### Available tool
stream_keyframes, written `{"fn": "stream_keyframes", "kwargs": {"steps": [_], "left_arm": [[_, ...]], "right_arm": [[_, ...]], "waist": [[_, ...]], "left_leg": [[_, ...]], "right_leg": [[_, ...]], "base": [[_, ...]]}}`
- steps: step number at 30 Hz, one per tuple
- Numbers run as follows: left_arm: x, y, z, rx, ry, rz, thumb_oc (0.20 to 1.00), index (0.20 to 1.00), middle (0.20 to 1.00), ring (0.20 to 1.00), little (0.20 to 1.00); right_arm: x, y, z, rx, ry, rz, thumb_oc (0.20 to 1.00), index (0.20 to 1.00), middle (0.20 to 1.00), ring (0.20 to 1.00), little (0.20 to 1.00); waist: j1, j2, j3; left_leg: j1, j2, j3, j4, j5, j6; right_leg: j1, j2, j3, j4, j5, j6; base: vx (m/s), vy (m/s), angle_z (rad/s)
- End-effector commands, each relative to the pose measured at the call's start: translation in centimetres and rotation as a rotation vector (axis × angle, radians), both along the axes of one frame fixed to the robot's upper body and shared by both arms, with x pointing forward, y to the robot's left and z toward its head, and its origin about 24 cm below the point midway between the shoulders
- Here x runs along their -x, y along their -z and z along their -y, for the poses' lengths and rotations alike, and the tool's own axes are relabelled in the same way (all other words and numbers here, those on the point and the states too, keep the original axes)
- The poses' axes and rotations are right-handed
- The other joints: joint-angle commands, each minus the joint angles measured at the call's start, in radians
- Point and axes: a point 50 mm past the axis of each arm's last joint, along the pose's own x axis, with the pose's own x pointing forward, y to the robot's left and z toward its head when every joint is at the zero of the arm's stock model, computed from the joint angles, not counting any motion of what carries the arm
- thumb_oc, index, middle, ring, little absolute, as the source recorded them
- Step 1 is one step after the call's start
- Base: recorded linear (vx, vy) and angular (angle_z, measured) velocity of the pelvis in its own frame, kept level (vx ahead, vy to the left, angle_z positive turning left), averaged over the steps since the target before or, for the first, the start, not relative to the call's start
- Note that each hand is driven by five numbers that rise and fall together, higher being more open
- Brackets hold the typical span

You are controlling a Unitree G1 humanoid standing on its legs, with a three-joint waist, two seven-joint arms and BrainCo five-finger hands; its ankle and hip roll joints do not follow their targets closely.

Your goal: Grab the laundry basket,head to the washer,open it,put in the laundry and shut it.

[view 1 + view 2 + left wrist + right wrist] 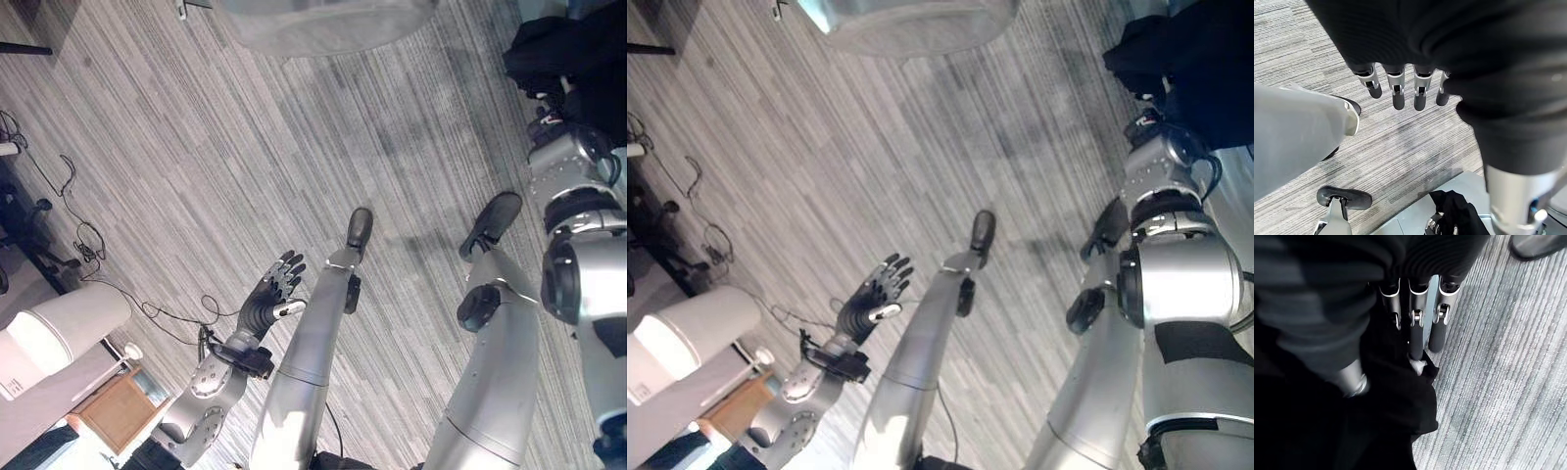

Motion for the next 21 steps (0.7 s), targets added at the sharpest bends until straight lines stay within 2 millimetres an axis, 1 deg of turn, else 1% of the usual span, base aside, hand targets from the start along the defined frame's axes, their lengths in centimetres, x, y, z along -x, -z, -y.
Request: {"fn": "stream_keyframes", "kwargs": {"steps": [1, 2, 5, 6, 9, 11, 13, 15, 16, 17, 18, 19, 20, 21], "left_arm": [[0.7, -0.2, -1.0, 0.018, -0.027, 0.002, 1.000, 1.000, 1.000, 1.000, 1.000], [0.7, -0.2, -1.1, 0.018, -0.031, 0.001, 1.000, 1.000, 1.000, 1.000, 1.000], [0.4, 0.1, -1.4, 0.019, -0.060, -0.012, 1.000, 1.000, 1.000, 1.000, 1.000], [0.4, 0.1, -1.4, 0.018, -0.060, -0.013, 1.000, 1.000, 1.000, 1.000, 1.000], [0.3, 0.4, -1.9, 0.016, -0.077, -0.024, 1.000, 1.000, 1.000, 1.000, 1.000], [0.3, 0.5, -2.3, 0.011, -0.090, -0.033, 1.000, 1.000, 1.000, 1.000, 1.000], [0.4, 0.8, -2.5, 0.009, -0.093, -0.044, 1.000, 1.000, 1.000, 1.000, 1.000], [0.5, 1.2, -3.1, -0.002, -0.107, -0.066, 1.000, 1.000, 1.000, 1.000, 1.000], [0.9, 2.0, -3.8, -0.027, -0.126, -0.104, 1.000, 1.000, 1.000, 1.000, 1.000], [1.1, 2.3, -4.2, -0.041, -0.128, -0.121, 1.000, 1.000, 1.000, 1.000, 1.000], [1.6, 3.1, -4.8, -0.064, -0.130, -0.168, 1.000, 1.000, 1.000, 1.000, 1.000], [2.0, 3.4, -5.2, -0.077, -0.126, -0.188, 1.000, 1.000, 1.000, 1.000, 1.000], [2.6, 3.8, -5.6, -0.099, -0.114, -0.217, 1.000, 1.000, 1.000, 1.000, 1.000], [2.8, 3.9, -5.8, -0.111, -0.106, -0.227, 1.000, 1.000, 1.000, 1.000, 1.000]], "right_arm": [[2.4, -6.7, 2.2, 0.184, 0.117, 0.248, 0.200, 0.200, 0.200, 0.200, 0.200], [2.5, -6.8, 2.2, 0.183, 0.120, 0.259, 0.200, 0.200, 0.200, 0.200, 0.200], [3.1, -7.8, 2.3, 0.184, 0.158, 0.317, 0.200, 0.200, 0.200, 0.200, 0.200], [3.1, -7.7, 2.3, 0.183, 0.159, 0.317, 0.200, 0.200, 0.200, 0.200, 0.200], [3.6, -8.3, 2.4, 0.190, 0.178, 0.372, 0.200, 0.200, 0.200, 0.200, 0.200], [4.4, -8.9, 2.8, 0.208, 0.208, 0.419, 0.200, 0.200, 0.200, 0.200, 0.200], [4.7, -9.0, 2.8, 0.213, 0.222, 0.435, 0.200, 0.200, 0.200, 0.200, 0.200], [5.6, -9.9, 3.0, 0.213, 0.251, 0.500, 0.200, 0.200, 0.200, 0.200, 0.200], [7.4, -11.1, 3.6, 0.174, 0.287, 0.631, 0.200, 0.200, 0.200, 0.200, 0.200], [7.7, -11.0, 3.2, 0.185, 0.294, 0.656, 0.200, 0.200, 0.200, 0.200, 0.200], [9.4, -12.6, 3.3, 0.222, 0.328, 0.744, 0.200, 0.200, 0.200, 0.200, 0.200], [10.0, -12.8, 3.6, 0.231, 0.359, 0.755, 0.200, 0.200, 0.200, 0.200, 0.200], [11.1, -14.0, 4.1, 0.255, 0.412, 0.779, 0.200, 0.200, 0.200, 0.200, 0.200], [11.5, -14.7, 4.1, 0.277, 0.443, 0.776, 0.200, 0.200, 0.200, 0.200, 0.200]], "waist": [[-0.021, 0.030, -0.077], [-0.024, 0.027, -0.079], [-0.038, 0.005, -0.091], [-0.038, 0.004, -0.090], [-0.050, -0.007, -0.099], [-0.062, -0.016, -0.106], [-0.067, -0.019, -0.109], [-0.075, -0.027, -0.128], [-0.092, -0.044, -0.149], [-0.096, -0.049, -0.148], [-0.106, -0.060, -0.168], [-0.110, -0.065, -0.170], [-0.114, -0.073, -0.185], [-0.113, -0.073, -0.186]], "left_leg": [[-0.044, -0.003, 0.110, -0.072, 0.024, 0.088], [-0.039, -0.003, 0.110, -0.074, 0.024, 0.087], [-0.004, -0.001, 0.115, -0.100, 0.022, 0.090], [-0.001, -0.001, 0.115, -0.102, 0.023, 0.091], [0.030, 0.003, 0.120, -0.130, 0.025, 0.091], [0.065, 0.006, 0.120, -0.158, 0.032, 0.091], [0.088, 0.008, 0.121, -0.179, 0.036, 0.091], [0.132, 0.012, 0.124, -0.215, 0.039, 0.093], [0.207, 0.013, 0.126, -0.269, 0.046, 0.095], [0.244, 0.011, 0.126, -0.291, 0.051, 0.098], [0.300, 0.007, 0.124, -0.326, 0.055, 0.100], [0.341, 0.005, 0.122, -0.352, 0.060, 0.101], [0.381, 0.004, 0.123, -0.381, 0.064, 0.102], [0.406, 0.002, 0.122, -0.395, 0.067, 0.103]], "right_leg": [[0.091, 0.069, 0.005, 0.033, -0.207, 0.053], [0.095, 0.070, 0.004, 0.032, -0.208, 0.052], [0.132, 0.075, -0.005, 0.021, -0.211, 0.054], [0.135, 0.075, -0.005, 0.019, -0.211, 0.054], [0.166, 0.075, -0.010, -0.002, -0.209, 0.058], [0.200, 0.071, -0.016, -0.023, -0.205, 0.063], [0.221, 0.071, -0.018, -0.036, -0.202, 0.065], [0.261, 0.067, -0.026, -0.064, -0.196, 0.071], [0.338, 0.069, -0.033, -0.118, -0.188, 0.076], [0.370, 0.068, -0.036, -0.141, -0.182, 0.077], [0.419, 0.066, -0.036, -0.168, -0.177, 0.080], [0.456, 0.066, -0.035, -0.188, -0.173, 0.082], [0.494, 0.064, -0.039, -0.219, -0.169, 0.086], [0.514, 0.067, -0.034, -0.230, -0.166, 0.087]], "base": [[0.00, 0.000, 0.00], [0.00, 0.000, 0.00], [0.00, 0.023, -0.01], [0.00, 0.025, -0.04], [-0.01, -0.001, -0.05], [0.00, 0.008, -0.02], [0.00, 0.006, -0.02], [0.01, 0.012, -0.03], [0.00, 0.021, -0.11], [0.03, 0.022, -0.21], [0.04, 0.039, -0.43], [0.07, 0.040, -0.47], [0.05, 0.034, -0.32], [0.04, 0.000, -0.03]]}}
